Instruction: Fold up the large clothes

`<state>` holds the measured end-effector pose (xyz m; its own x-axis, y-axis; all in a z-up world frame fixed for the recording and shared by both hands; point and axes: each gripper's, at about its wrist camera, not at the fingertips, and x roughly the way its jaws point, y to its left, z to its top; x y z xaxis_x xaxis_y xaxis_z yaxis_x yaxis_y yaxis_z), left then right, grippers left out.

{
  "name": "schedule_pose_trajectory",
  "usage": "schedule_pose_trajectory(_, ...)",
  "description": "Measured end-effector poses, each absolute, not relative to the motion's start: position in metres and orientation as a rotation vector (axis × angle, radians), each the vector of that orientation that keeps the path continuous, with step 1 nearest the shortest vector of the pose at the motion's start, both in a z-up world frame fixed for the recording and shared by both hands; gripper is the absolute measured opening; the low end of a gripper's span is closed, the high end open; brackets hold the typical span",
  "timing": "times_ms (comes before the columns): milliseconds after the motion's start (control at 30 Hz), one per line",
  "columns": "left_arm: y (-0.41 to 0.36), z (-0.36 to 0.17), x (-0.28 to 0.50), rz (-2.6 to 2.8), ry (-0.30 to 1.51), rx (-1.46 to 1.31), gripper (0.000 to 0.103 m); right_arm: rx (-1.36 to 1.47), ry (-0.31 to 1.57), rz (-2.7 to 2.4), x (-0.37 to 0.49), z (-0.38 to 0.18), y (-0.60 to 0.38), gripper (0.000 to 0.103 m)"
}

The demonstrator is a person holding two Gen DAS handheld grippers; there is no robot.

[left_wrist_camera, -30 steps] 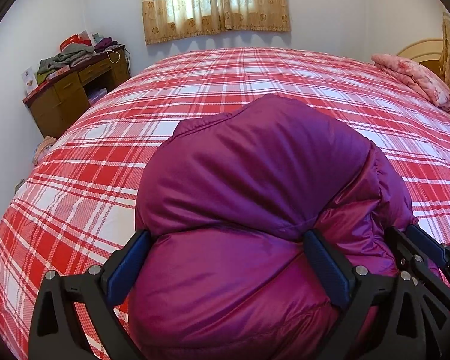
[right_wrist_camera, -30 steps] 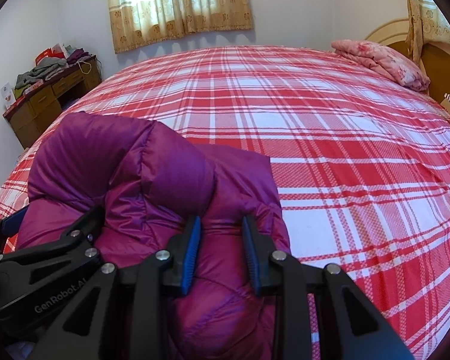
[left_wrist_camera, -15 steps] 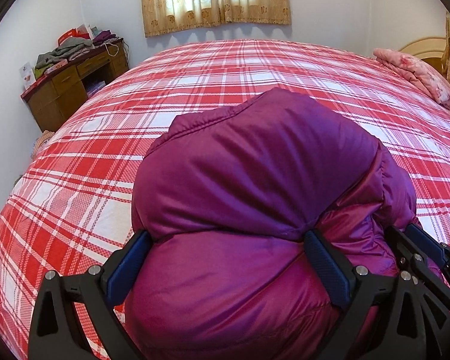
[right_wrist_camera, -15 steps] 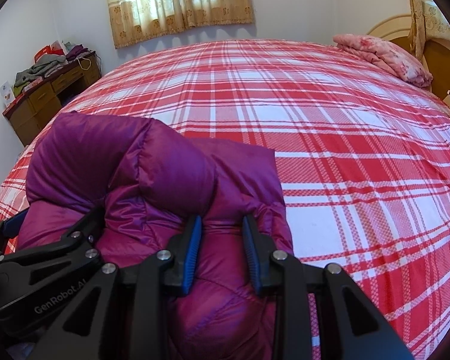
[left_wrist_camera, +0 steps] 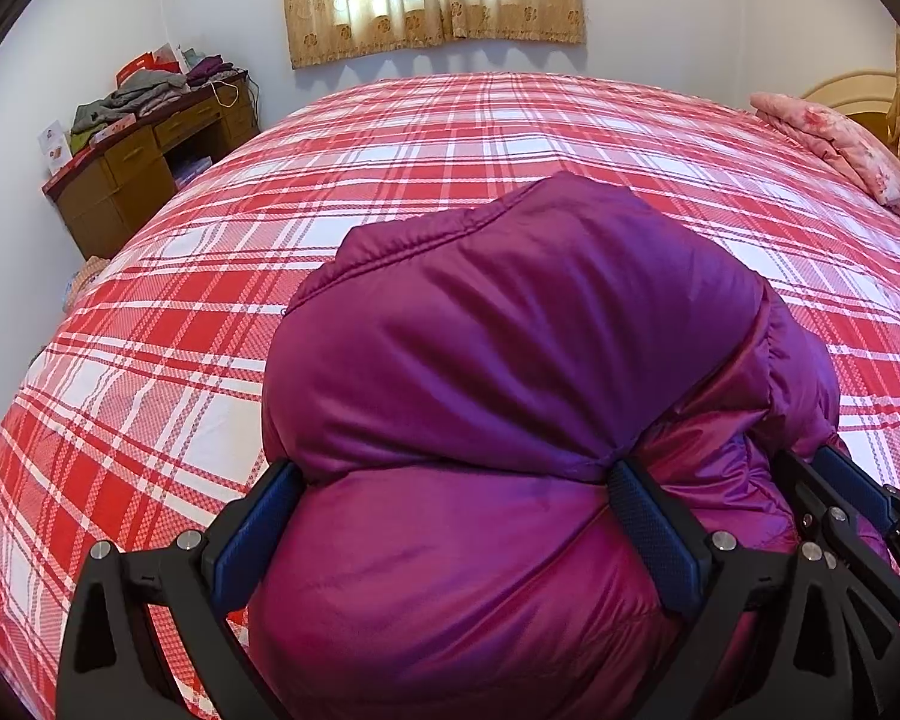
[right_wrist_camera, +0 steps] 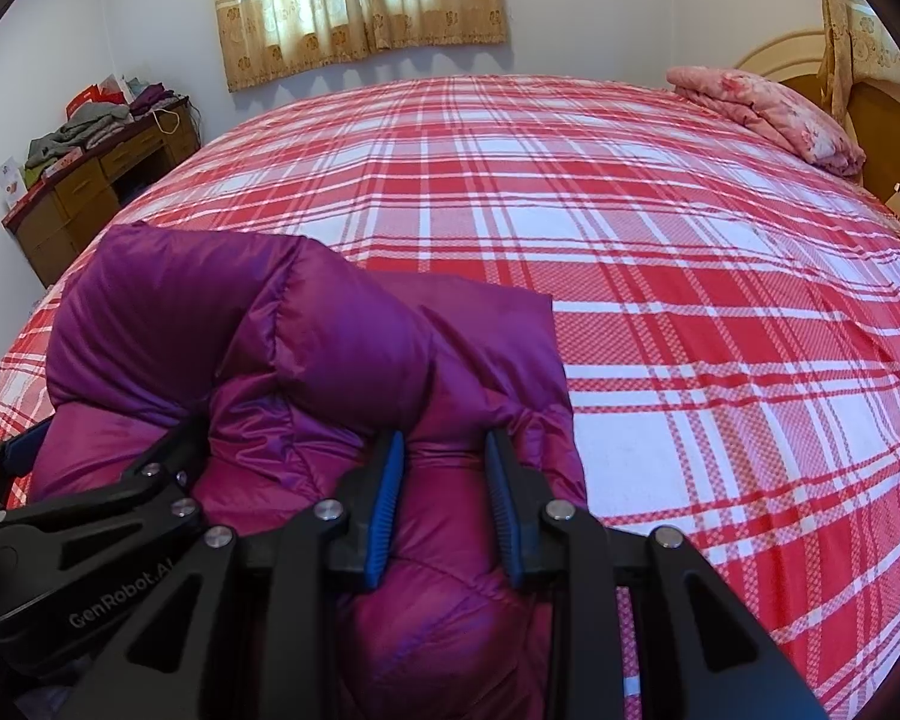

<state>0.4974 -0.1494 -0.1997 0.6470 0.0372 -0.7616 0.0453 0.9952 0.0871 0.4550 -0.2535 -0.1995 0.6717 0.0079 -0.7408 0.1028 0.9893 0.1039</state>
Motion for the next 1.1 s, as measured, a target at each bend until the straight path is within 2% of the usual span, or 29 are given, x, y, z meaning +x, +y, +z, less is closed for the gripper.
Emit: schedule_pose_trajectory(1100,-0.1434,-0.1973,0.5018,-0.04,0.909,0.072,0.102,0.141,0.837,-0.049,0.4566,-0.1985,-0.2552,0.033)
